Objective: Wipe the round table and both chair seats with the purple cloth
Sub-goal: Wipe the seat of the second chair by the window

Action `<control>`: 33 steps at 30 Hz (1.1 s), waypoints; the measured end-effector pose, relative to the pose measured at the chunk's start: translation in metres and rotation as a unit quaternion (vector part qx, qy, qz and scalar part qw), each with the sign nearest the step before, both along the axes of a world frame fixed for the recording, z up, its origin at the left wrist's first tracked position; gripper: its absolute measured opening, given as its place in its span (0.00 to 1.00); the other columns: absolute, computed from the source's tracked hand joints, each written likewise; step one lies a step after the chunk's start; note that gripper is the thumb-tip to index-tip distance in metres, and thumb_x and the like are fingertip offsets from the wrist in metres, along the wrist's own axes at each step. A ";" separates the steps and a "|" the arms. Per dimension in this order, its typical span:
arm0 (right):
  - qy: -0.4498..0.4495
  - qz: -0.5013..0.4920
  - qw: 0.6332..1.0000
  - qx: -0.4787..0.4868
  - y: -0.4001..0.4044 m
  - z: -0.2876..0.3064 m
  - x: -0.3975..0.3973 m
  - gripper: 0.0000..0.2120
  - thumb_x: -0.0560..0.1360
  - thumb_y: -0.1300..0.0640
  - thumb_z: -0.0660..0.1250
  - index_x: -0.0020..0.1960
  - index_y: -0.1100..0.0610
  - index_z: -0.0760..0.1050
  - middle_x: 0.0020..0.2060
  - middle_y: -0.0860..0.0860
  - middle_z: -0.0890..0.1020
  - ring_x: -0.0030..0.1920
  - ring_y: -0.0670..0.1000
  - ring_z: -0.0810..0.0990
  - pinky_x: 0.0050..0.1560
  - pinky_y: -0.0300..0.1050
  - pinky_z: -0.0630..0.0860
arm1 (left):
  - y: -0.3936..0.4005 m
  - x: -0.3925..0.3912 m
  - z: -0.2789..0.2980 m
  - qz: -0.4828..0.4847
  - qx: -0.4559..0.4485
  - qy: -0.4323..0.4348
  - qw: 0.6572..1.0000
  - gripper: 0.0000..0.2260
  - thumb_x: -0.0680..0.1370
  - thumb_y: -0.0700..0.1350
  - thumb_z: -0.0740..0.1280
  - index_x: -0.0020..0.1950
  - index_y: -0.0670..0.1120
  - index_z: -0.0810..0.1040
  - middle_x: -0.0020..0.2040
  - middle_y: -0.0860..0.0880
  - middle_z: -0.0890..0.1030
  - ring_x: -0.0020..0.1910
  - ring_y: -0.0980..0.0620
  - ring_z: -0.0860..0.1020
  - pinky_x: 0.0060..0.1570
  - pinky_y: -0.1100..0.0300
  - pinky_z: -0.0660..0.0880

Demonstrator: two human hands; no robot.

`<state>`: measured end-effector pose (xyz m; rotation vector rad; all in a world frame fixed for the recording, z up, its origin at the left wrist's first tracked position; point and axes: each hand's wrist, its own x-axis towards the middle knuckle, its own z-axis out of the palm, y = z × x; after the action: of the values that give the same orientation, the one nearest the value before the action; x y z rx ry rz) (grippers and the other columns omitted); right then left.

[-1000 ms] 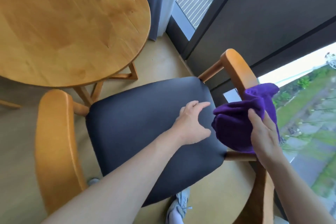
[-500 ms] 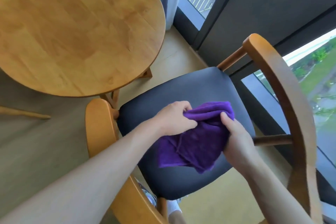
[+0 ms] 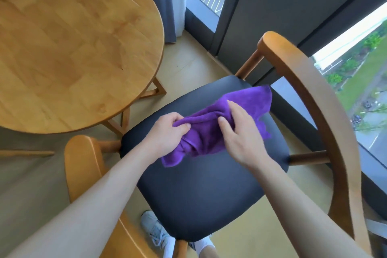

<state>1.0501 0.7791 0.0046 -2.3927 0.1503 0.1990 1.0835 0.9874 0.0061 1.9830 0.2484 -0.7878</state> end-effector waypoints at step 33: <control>0.033 0.053 0.982 -0.178 0.060 -0.153 0.018 0.37 0.74 0.50 0.53 0.83 0.53 0.55 0.84 0.49 0.52 0.82 0.55 0.52 0.80 0.60 0.53 | -0.010 0.129 -0.114 -0.331 0.094 -0.019 0.939 0.26 0.83 0.37 0.52 0.81 0.50 0.64 0.80 0.52 0.66 0.79 0.57 0.62 0.73 0.67 0.54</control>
<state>1.0685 0.8393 -0.1485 -2.7539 0.0954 0.3258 1.2124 0.9774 -0.1076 2.2855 -0.4105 -1.1746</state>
